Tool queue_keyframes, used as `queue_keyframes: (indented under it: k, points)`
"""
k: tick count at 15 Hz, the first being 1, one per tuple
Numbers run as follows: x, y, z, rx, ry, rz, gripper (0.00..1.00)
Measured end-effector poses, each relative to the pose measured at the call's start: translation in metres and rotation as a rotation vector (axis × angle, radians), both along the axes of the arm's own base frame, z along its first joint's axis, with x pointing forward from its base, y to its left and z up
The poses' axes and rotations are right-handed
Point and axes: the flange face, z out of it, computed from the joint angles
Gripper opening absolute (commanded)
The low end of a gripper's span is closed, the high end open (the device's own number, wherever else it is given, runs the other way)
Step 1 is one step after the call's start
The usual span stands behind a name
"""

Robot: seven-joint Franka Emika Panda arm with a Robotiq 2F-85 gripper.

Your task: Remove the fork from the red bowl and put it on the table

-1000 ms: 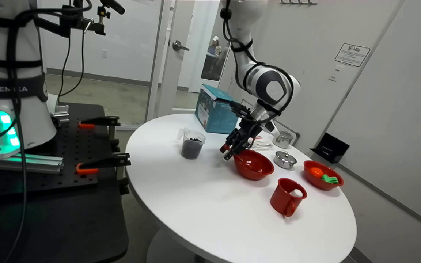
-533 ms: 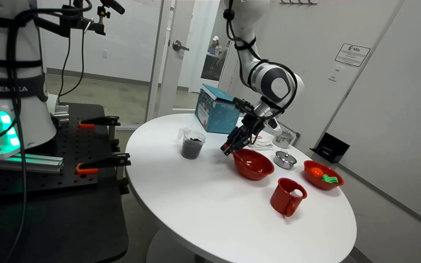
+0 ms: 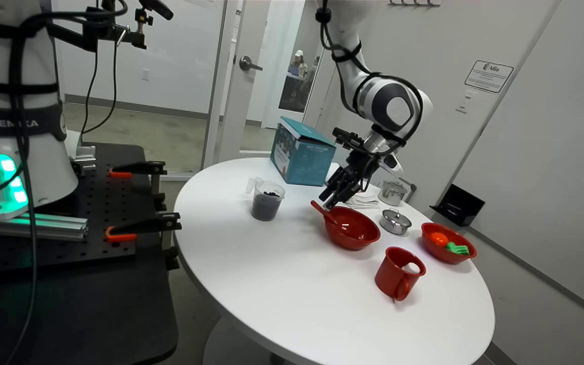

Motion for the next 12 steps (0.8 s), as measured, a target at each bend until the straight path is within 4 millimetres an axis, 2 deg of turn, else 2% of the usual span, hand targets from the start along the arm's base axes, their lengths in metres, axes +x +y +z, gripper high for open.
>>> queue_keyframes:
  k: [2,3,5,7,11,12]
  points:
    - [0.0012,-0.0001,0.0014,0.0,-0.003,0.0,0.17]
    - [0.0013,-0.0001,0.0015,0.0,-0.003,0.0,0.55]
    - [0.0008,0.0,0.0013,0.0,0.001,0.0,0.55]
    - [0.0003,-0.0001,0.0012,0.001,0.004,0.0,0.67]
    - [-0.0009,-0.0001,0.0001,0.002,0.012,0.0,0.97]
    - [-0.0013,0.0,-0.0004,0.003,0.015,0.0,0.99]
